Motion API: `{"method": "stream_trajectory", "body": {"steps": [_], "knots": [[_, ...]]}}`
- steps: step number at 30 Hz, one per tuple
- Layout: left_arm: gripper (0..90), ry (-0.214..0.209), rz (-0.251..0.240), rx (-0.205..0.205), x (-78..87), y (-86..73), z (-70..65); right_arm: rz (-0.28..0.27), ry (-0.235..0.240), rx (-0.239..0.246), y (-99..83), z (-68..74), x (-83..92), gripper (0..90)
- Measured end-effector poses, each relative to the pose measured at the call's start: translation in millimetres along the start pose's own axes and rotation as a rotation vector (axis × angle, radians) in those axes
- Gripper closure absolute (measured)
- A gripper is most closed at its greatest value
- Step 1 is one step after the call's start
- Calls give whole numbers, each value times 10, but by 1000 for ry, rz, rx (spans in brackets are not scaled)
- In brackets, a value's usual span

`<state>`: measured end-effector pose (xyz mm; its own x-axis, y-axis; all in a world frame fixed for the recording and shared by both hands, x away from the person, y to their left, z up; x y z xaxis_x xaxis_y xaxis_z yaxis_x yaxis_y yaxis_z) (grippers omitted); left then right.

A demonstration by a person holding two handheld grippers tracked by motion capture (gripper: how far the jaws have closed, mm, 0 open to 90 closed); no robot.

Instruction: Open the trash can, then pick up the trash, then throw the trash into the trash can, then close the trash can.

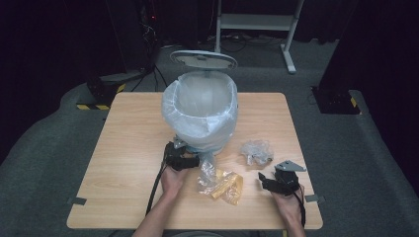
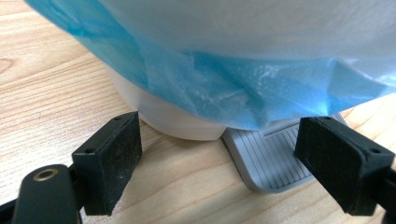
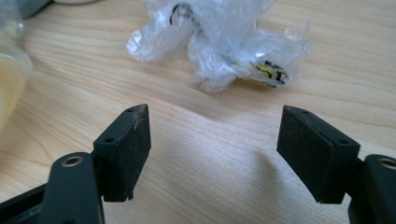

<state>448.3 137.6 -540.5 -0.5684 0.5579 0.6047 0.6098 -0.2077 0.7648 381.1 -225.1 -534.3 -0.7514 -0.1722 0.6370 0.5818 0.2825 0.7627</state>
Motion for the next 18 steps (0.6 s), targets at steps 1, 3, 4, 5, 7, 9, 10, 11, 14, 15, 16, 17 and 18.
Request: {"method": "stream_trajectory", "body": {"steps": [1,3,4,5,7,9,10,11,14,15,16,17,18], "knots": [[150,0,0,0,0,0,1,-7,0,0,3,-1,12,263],[150,-6,8,1,3,-1,5,-15,11,-9,38,5,69,281],[150,-7,3,5,0,-1,5,-15,11,-9,38,5,69,281],[150,-7,9,2,4,-1,8,-20,14,-10,50,9,85,284],[151,-7,3,5,1,-1,4,-46,20,-14,110,24,143,287],[151,-7,7,2,4,-1,6,-53,22,-14,126,26,154,287],[151,-7,3,4,1,-1,5,-62,28,-22,152,35,175,287],[151,-7,3,5,1,-1,4,-69,31,-25,176,45,194,287],[152,-10,-9,15,-8,-1,-6,-96,36,-16,252,61,237,282],[152,-11,-7,13,-6,-1,-4,-105,39,-22,301,60,259,275],[152,-11,-5,13,-6,0,-2,-105,39,-22,301,60,259,275],[153,-15,-3,17,-5,0,3,-110,43,-25,319,61,268,273],[153,-16,-3,17,-5,0,5,-117,45,-21,355,70,285,270]]}}
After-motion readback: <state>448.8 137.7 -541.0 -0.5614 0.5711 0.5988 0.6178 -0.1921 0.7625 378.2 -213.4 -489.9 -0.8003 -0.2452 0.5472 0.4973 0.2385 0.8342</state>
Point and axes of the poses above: each handheld gripper's, and its own axes: x roughly backward along the jaws, y roughly out of its top, z roughly to its left, the point moved 2 cm from there along -x, roughly forward along the jaws, and after that the axes turned 11 degrees about -y, right-handed, at the moved point
